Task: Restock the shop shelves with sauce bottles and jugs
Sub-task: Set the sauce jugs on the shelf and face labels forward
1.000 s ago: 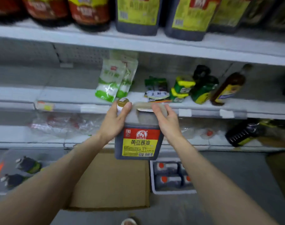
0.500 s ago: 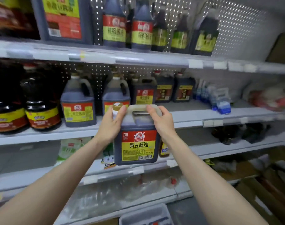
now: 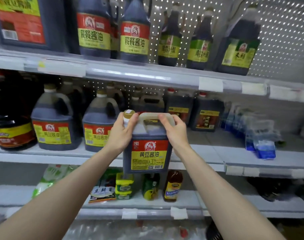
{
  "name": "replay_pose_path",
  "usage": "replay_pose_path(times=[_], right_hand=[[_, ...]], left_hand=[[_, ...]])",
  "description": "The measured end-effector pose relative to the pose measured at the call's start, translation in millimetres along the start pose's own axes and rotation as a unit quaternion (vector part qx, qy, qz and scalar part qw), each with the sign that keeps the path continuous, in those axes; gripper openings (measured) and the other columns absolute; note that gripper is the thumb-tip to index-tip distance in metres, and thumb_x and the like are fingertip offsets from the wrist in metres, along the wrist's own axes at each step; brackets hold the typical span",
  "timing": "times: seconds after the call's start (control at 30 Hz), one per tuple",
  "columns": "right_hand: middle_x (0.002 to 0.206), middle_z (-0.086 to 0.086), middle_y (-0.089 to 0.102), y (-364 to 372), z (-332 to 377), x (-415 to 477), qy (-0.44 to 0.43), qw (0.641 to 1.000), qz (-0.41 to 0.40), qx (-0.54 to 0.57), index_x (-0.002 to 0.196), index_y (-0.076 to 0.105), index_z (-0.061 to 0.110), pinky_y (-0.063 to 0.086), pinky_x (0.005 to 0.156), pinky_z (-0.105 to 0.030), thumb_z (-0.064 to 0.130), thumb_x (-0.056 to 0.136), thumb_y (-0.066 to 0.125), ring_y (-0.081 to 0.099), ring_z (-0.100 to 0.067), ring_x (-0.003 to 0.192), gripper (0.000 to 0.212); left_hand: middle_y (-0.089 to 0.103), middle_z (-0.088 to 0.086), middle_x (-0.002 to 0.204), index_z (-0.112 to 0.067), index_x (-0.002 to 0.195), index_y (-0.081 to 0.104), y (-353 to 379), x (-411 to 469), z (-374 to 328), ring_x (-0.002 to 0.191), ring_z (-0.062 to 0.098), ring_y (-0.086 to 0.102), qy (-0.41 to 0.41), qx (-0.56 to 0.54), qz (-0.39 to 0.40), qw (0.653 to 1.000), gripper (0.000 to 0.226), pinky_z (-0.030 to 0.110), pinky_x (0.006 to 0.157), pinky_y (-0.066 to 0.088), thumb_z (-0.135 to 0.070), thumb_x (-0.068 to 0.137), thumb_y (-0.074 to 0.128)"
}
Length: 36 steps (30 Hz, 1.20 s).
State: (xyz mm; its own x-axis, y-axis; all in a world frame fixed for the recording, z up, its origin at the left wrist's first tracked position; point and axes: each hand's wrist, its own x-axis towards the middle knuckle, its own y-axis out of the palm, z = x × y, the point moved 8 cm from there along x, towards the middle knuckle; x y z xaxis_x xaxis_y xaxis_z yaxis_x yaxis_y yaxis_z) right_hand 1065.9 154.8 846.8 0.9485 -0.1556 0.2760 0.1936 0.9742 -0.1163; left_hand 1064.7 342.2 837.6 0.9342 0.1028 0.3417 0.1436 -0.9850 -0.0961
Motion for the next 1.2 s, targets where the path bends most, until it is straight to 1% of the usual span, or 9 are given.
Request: replay_pose_path(times=[0.23,0.33,0.47,0.6,0.77,0.93,1.0,1.07,1.2], right_hand=[[0.087,0.001,0.067,4,-26,54,-0.001,1.000,0.011,0.029,0.090,0.060,0.020,0.054,0.071,-0.031,0.041,0.086,0.066,0.065,-0.014,0.079,0.022],[0.097,-0.002,0.068,8,-37,71,0.024,0.998,0.004,0.052,0.101,0.059,0.020,0.057,0.078,-0.034,0.043,0.083,0.069,0.067,-0.019,0.088,0.031],[0.095,0.000,0.067,11,-45,89,0.030,0.997,0.001,0.077,0.092,0.054,0.028,0.055,0.088,-0.042,0.035,0.086,0.069,0.066,-0.024,0.095,0.018],[0.108,-0.005,0.065,16,-56,96,0.049,0.996,-0.013,0.077,0.128,0.048,0.018,0.054,0.090,-0.041,0.039,0.084,0.069,0.065,-0.026,0.099,0.054],[0.098,0.000,0.067,22,-62,102,0.043,0.996,-0.015,0.081,0.087,0.054,0.031,0.056,0.083,-0.037,0.038,0.083,0.071,0.067,-0.022,0.093,0.019],[0.102,0.000,0.066,24,-64,105,0.036,0.997,-0.017,0.065,0.085,0.050,0.035,0.055,0.085,-0.038,0.043,0.085,0.067,0.065,-0.023,0.096,0.019],[0.112,-0.003,0.064,25,-66,103,0.036,0.998,-0.014,0.055,0.102,0.050,0.034,0.055,0.080,-0.033,0.045,0.087,0.063,0.065,-0.022,0.096,0.022],[0.109,-0.001,0.063,26,-71,99,0.035,0.998,-0.009,0.057,0.129,0.043,0.029,0.054,0.065,-0.020,0.044,0.090,0.058,0.065,-0.014,0.088,0.044],[0.092,0.009,0.062,28,-101,82,0.060,0.997,0.005,0.045,0.130,0.041,0.025,0.045,0.048,-0.008,0.046,0.093,0.053,0.062,-0.003,0.075,0.044]], left_hand=[[0.064,-0.007,0.089,-0.023,0.097,0.052,17,44,19,0.080,0.005,0.064,-0.008,0.011,-0.023,1.000,0.018,0.019,0.067,0.050,-0.040,0.095,0.051],[0.063,-0.007,0.085,-0.016,0.100,0.052,21,62,25,0.070,-0.002,0.063,-0.009,0.006,-0.034,0.999,0.023,0.010,0.055,0.045,-0.038,0.096,0.052],[0.065,-0.002,0.092,-0.012,0.104,0.054,24,83,37,0.080,0.005,0.063,-0.016,0.010,-0.035,0.999,0.029,0.019,0.067,0.047,-0.040,0.095,0.053],[0.066,-0.002,0.090,-0.013,0.101,0.054,24,96,51,0.084,0.011,0.063,-0.005,0.020,-0.030,0.999,0.026,0.028,0.078,0.050,-0.038,0.095,0.053],[0.067,0.002,0.093,-0.020,0.096,0.053,20,100,64,0.089,0.019,0.066,-0.019,0.009,-0.043,0.999,0.020,0.039,0.086,0.053,-0.040,0.094,0.054],[0.067,0.005,0.102,-0.018,0.109,0.053,20,97,70,0.093,0.019,0.066,-0.022,0.001,-0.046,0.999,0.028,0.041,0.087,0.054,-0.043,0.095,0.052],[0.066,0.004,0.107,-0.020,0.118,0.050,23,90,77,0.095,0.017,0.066,-0.030,-0.027,-0.042,0.998,0.032,0.039,0.085,0.055,-0.042,0.095,0.051],[0.065,0.001,0.109,-0.021,0.124,0.046,28,79,88,0.094,0.011,0.065,-0.050,-0.052,-0.038,0.997,0.035,0.029,0.078,0.055,-0.040,0.095,0.051],[0.063,-0.013,0.104,-0.025,0.124,0.045,35,59,110,0.090,-0.005,0.062,-0.047,-0.065,-0.030,0.996,0.032,0.009,0.067,0.048,-0.038,0.095,0.051]])
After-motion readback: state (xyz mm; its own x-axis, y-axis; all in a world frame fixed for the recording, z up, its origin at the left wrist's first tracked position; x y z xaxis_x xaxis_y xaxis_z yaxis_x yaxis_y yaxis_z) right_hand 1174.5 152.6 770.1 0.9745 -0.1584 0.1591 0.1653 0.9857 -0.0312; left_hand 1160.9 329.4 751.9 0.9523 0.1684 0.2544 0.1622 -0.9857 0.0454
